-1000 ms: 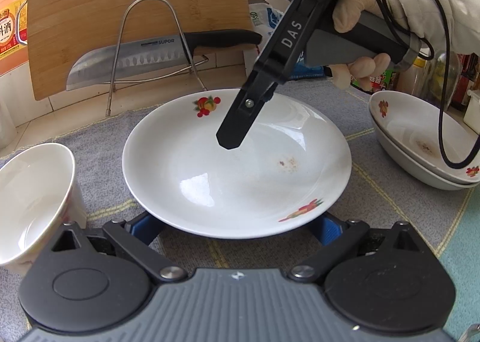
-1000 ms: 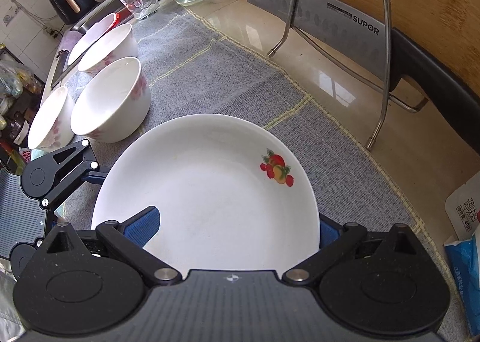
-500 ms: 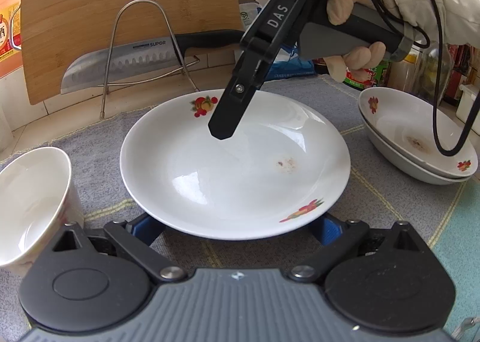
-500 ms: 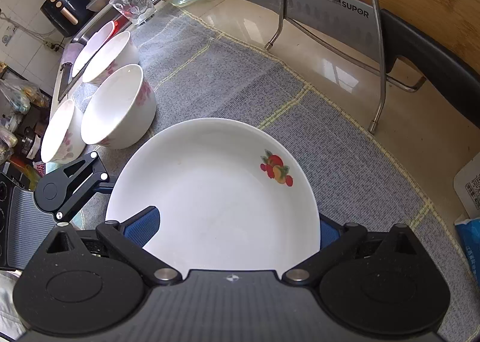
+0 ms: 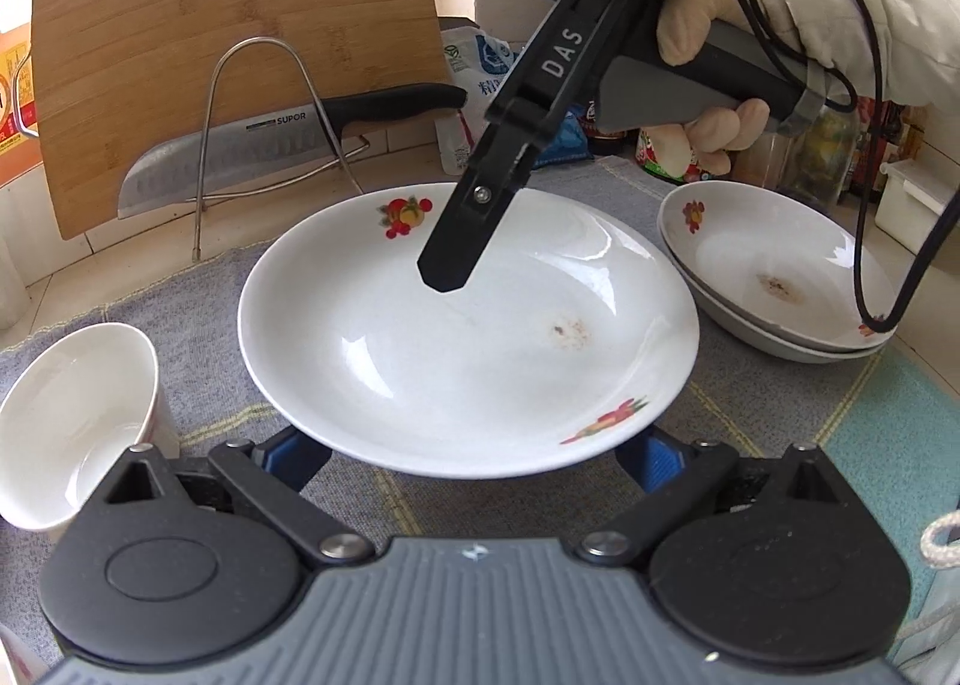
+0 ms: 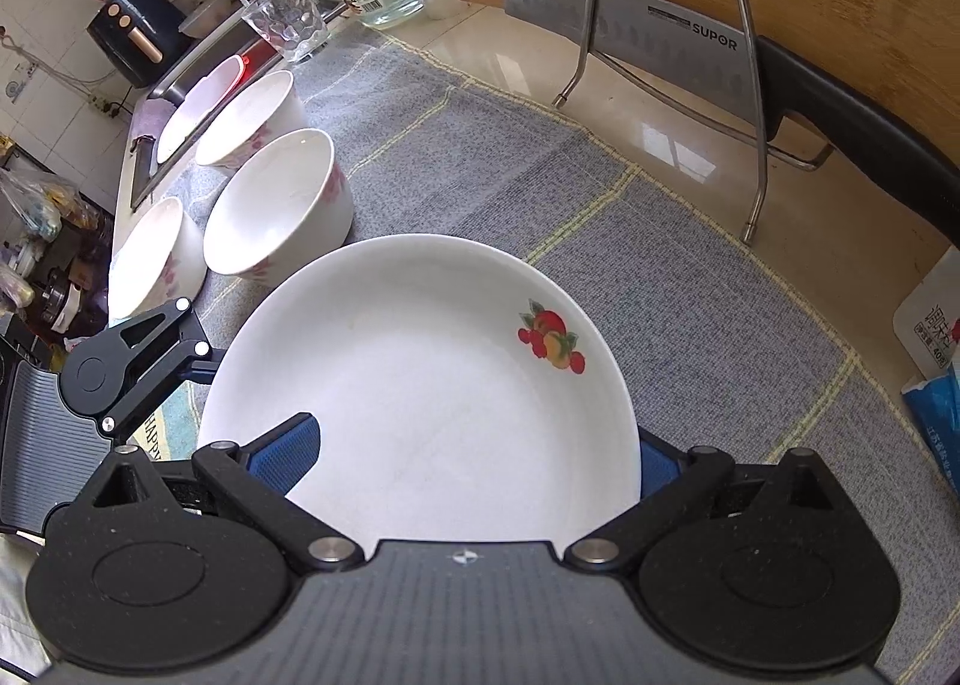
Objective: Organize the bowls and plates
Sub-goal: 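Lift and carry the plate with both grippers toward the plate stack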
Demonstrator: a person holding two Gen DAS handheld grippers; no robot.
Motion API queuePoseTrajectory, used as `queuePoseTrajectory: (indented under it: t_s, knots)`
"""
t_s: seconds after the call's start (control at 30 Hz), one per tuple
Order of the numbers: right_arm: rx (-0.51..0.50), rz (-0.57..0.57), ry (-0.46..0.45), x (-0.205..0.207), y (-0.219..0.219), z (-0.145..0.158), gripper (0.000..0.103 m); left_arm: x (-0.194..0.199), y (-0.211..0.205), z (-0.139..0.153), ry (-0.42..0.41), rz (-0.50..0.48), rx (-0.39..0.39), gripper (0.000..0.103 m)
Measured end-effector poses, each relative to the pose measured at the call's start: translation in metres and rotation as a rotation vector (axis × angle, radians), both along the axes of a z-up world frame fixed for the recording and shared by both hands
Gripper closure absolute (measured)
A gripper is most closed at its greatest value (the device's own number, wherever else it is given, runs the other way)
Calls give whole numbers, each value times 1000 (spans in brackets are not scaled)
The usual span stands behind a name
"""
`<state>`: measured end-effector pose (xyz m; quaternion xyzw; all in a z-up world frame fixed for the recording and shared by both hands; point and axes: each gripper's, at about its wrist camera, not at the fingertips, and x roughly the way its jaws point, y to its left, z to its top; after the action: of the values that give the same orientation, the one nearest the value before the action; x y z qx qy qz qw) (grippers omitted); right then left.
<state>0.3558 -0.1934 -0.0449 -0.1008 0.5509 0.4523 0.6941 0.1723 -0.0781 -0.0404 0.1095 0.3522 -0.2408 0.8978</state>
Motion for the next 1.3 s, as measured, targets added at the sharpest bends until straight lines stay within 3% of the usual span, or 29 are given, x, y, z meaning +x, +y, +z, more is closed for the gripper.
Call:
queuePoseTrajectory:
  t_s: [0.7,1.3]
  knots:
    - [35,-124,-73,-66,-61,33,0,-35,-41,34,-8,-154,24,4]
    - [33,-346,-104,-111,-161,37,0,-27,-99,27,19,-369,22,4]
